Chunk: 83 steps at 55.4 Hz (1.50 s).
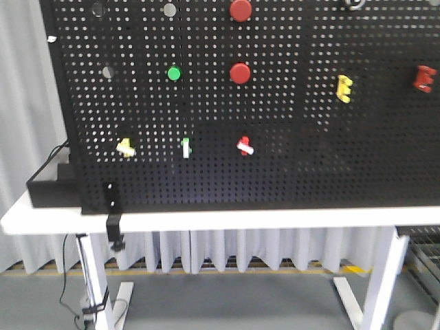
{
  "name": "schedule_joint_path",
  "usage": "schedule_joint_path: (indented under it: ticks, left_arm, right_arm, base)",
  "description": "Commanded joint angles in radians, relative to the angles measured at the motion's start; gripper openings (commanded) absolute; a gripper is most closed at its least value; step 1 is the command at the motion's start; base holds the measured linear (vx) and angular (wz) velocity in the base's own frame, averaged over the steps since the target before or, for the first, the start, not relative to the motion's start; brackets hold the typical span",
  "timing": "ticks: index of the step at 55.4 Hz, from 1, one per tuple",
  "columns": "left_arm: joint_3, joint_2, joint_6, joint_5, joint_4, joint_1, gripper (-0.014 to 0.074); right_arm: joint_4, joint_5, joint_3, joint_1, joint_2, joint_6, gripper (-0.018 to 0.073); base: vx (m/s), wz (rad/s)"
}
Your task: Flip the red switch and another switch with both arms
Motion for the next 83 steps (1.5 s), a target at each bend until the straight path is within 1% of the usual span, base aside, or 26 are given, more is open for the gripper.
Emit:
schedule_joint_path:
  ticks: [1,20,41,83]
  left_arm:
    - [0.019,-0.009,-0.004,-0.079,-0.008,0.003,0.0003]
    - [0.019,-0.009,-0.004,-0.079,-0.008,0.003,0.0003]
    - [0.019,-0.009,-0.004,-0.079,-0.008,0.003,0.0003]
    - [0.019,-0.009,-0.004,-0.079,-0.008,0.003,0.0003]
  right_arm:
    - [-0.003,-0.088,0.005,0.001,-0.012,-0.007,-0.0006]
    - [-0.003,-0.089,0.005,0.001,-0.012,-0.007,-0.0006]
    - [-0.003,-0.089,0.005,0.001,-0.012,-0.007,-0.0006]
    - [-0.003,-0.090,0.005,0.001,-0.012,-0.007,-0.0006]
  base:
    - [0.45,0.04]
    - [0.38,0.03]
    - [0.26,0.02]
    - [0.08,0.01]
